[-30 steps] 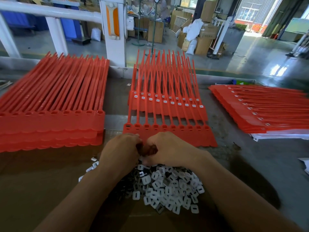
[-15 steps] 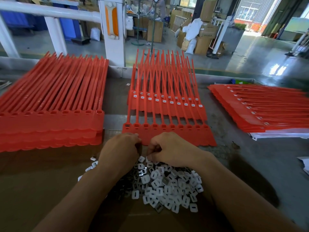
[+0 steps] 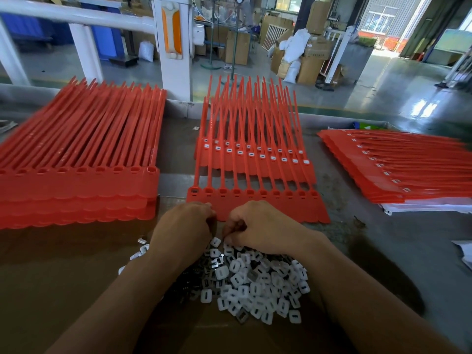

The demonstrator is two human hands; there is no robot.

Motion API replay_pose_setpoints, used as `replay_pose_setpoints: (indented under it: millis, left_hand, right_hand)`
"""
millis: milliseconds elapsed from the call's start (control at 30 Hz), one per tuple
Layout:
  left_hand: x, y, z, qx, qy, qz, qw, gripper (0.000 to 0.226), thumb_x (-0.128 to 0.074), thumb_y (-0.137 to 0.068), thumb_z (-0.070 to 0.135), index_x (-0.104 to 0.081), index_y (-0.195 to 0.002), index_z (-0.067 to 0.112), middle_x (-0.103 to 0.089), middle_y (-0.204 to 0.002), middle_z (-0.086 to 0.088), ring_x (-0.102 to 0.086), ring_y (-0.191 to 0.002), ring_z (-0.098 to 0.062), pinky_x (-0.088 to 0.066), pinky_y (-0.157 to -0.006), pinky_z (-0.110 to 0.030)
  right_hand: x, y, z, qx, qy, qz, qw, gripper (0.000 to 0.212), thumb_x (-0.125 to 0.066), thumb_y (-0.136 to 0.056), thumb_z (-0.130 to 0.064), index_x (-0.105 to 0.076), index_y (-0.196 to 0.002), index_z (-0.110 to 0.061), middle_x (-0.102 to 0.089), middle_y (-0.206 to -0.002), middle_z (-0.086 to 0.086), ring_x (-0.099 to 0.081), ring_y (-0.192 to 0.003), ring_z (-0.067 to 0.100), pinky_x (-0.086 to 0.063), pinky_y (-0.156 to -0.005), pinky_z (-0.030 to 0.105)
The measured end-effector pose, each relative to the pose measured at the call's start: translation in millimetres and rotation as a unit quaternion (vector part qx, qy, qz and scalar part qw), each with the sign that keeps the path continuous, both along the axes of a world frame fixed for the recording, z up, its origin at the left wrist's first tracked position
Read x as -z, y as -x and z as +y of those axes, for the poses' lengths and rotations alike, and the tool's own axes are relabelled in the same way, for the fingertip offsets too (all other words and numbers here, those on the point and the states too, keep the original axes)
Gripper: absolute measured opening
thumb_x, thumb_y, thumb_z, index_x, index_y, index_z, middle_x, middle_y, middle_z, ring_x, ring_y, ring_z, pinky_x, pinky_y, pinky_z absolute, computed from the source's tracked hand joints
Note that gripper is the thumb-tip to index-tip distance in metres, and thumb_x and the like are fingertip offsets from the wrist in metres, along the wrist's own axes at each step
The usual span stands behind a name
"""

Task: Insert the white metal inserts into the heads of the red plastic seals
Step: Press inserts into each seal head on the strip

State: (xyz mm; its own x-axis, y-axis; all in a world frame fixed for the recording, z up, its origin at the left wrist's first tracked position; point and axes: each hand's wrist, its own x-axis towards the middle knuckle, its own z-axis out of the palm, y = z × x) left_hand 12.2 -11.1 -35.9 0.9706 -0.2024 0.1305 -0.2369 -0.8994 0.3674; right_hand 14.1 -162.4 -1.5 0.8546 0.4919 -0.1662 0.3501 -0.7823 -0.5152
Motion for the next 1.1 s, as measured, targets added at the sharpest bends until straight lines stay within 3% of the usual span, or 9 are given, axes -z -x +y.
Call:
replay_pose_setpoints:
  millis: [167,333,467,567,767,1100]
  left_hand:
    - [0.2,-0.6,0.0,0.002,-0.002,0.001,1.0,0.045,-0.041,-0.087,0.005,-0.056,-0.125,0.023,-0.046,-0.138,0.008,-0.043,-0.126,-0.01,-0.034,-0.104,-0.027]
    - [0.2,-0.1,0.6,-0.002,0.006,0.002,1.0,0.046,-0.04,-0.086,0.004,-0.056,-0.125,0.023,-0.047,-0.138,0.009,-0.043,-0.126,-0.009,-0.034,-0.105,-0.027]
    - [0.1,-0.4,0.5,-0.001,0.004,-0.001,1.0,0.046,-0.04,-0.086,0.004,-0.056,-0.125,0.023,-0.047,-0.138,0.009,-0.043,-0.125,-0.009,-0.034,-0.103,-0.026]
    - [0.7,-1.1,0.2,-0.003,0.008,-0.003,1.0,0.047,-0.04,-0.086,0.004,-0.056,-0.125,0.024,-0.047,-0.138,0.01,-0.043,-0.126,-0.008,-0.034,-0.104,-0.026]
    - [0.6,-0.7,-0.5,-0.009,0.011,0.0,1.0,0.047,-0.041,-0.085,0.003,-0.057,-0.124,0.024,-0.048,-0.137,0.011,-0.042,-0.127,-0.007,-0.032,-0.107,-0.027]
    - [-0.3,0.2,0.4,-0.004,0.013,-0.003,1.0,0.047,-0.04,-0.086,0.003,-0.056,-0.125,0.024,-0.046,-0.138,0.011,-0.041,-0.127,-0.008,-0.031,-0.106,-0.027]
  right_hand:
    - [-0.1,0.5,1.2,0.002,0.004,0.002,1.0,0.018,-0.061,-0.087,-0.016,-0.07,-0.102,-0.015,-0.067,-0.105,-0.003,-0.06,-0.095,0.009,-0.05,-0.087,0.027]
    - [-2.6,-4.0,-6.1,0.007,-0.001,-0.019,1.0,0.019,-0.058,-0.09,-0.016,-0.069,-0.105,-0.018,-0.066,-0.105,-0.007,-0.055,-0.087,0.0,-0.044,-0.076,0.01]
    - [-3.1,-7.2,-17.9,0.03,-0.016,0.001,0.999,0.016,-0.061,-0.088,-0.018,-0.069,-0.102,-0.02,-0.062,-0.093,-0.016,-0.054,-0.082,-0.006,-0.041,-0.068,0.004]
    - [-2.9,-7.7,-25.2,0.033,-0.017,0.036,0.999,0.012,-0.065,-0.084,-0.021,-0.069,-0.096,-0.024,-0.058,-0.083,-0.023,-0.053,-0.082,-0.01,-0.043,-0.071,0.006]
    - [-1.4,-6.0,-27.2,0.024,-0.021,0.08,0.996,0.012,-0.071,-0.079,-0.02,-0.069,-0.088,-0.029,-0.064,-0.085,-0.019,-0.06,-0.083,-0.006,-0.048,-0.075,0.011]
    - [-1.3,-3.6,-22.6,0.011,-0.026,0.064,0.998,0.013,-0.066,-0.084,-0.018,-0.07,-0.085,-0.03,-0.063,-0.078,-0.024,-0.06,-0.08,-0.009,-0.047,-0.072,0.008]
